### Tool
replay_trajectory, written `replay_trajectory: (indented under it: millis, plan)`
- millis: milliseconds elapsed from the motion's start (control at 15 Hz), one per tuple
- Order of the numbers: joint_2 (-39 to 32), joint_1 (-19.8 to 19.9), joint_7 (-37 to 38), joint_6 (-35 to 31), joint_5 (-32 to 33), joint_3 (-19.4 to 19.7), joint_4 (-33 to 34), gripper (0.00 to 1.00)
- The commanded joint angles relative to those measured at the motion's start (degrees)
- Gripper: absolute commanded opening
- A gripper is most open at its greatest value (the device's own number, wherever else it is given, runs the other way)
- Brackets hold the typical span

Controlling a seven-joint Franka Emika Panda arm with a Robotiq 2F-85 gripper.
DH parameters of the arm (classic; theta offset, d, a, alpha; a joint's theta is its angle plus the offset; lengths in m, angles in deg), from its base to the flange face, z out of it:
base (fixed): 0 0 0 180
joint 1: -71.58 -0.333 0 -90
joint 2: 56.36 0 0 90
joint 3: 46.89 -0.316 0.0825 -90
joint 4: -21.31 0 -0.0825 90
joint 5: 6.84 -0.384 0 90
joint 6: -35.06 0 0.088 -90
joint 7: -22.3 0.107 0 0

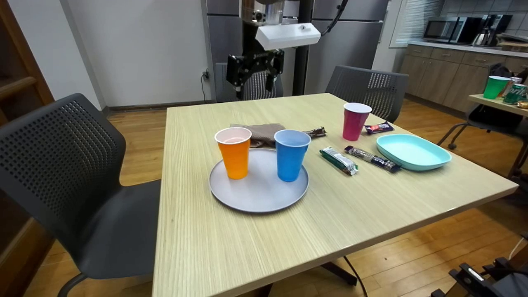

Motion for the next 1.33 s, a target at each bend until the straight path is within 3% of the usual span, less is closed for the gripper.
replay_trajectory:
  millis: [0,1267]
  plan:
    - [-0.04,0.58,0.29,0.21,0.47,-0.68,0.14,1.00]
    - [3.76,11.63,-0.34,-2.05,-6.61,1.30,-8.39,1.00]
